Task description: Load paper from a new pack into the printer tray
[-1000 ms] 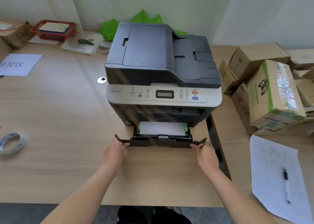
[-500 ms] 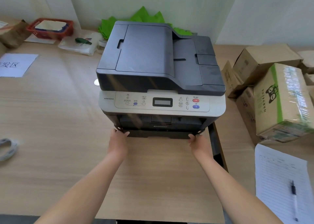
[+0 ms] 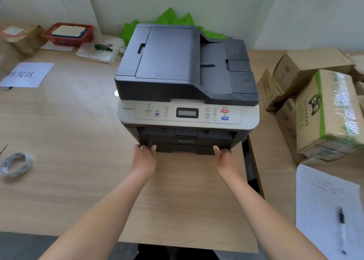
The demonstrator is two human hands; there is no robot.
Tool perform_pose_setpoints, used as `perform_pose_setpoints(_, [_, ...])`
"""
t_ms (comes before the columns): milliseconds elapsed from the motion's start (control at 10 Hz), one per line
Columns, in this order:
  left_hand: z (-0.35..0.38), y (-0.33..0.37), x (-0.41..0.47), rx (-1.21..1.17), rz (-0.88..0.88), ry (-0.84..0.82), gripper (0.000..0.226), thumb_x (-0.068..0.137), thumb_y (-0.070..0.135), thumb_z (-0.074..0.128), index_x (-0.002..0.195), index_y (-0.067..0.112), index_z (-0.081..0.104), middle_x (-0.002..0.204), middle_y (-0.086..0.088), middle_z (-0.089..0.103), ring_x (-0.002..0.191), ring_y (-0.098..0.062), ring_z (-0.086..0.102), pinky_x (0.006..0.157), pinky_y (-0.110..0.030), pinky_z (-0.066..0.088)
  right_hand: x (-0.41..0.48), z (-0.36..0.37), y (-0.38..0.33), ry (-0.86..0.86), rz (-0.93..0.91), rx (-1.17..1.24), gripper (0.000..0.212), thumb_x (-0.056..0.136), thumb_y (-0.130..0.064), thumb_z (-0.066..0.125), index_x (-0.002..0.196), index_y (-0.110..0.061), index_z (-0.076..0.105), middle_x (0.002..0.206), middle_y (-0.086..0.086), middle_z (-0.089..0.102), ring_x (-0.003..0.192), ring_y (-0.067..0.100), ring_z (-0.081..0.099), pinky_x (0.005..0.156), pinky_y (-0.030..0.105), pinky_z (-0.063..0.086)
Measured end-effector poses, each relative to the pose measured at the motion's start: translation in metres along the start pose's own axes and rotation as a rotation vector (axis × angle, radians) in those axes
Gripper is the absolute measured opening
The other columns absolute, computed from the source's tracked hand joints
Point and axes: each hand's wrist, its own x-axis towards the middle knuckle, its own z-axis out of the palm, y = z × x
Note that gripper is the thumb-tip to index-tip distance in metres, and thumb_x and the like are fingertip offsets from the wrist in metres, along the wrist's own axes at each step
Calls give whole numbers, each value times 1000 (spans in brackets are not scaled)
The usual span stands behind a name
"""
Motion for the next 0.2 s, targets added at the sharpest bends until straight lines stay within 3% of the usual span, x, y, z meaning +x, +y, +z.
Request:
perform_pose_setpoints(100, [-3, 3, -20, 61, 81, -10, 45, 99, 35, 30, 131, 7, 45, 135, -13, 43, 118, -34, 47, 92, -42, 47, -11, 3, -3, -2, -92, 39, 47, 97, -50, 37, 100, -7, 55, 110, 12, 53, 90, 22, 51, 76, 33, 41])
perform_pose_setpoints(200, [-5, 12, -47, 13, 148, 21, 46, 100, 31, 34, 136, 5, 43, 141, -17, 40, 124, -37, 46, 101, -44, 42, -28, 6, -10, 4, -164, -17, 48, 97, -48, 39, 111, -6, 56, 117, 11, 53, 107, 27, 52, 87, 36, 45])
